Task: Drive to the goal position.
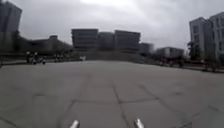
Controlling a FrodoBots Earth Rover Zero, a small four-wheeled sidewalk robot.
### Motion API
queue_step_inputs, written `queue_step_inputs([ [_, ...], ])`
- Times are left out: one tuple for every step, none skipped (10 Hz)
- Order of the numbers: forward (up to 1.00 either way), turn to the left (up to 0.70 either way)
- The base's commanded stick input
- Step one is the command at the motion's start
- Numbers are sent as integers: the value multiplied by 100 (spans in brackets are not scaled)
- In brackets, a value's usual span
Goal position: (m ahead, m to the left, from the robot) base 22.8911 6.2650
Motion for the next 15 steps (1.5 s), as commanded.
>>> queue_step_inputs([
  [53, 6],
  [49, 6],
  [16, -10],
  [7, -7],
  [9, -3],
  [10, 1],
  [12, 6],
  [13, 6],
  [14, 6],
  [16, 6],
  [18, 6],
  [21, 6],
  [12, -4],
  [7, -8],
  [7, -8],
])
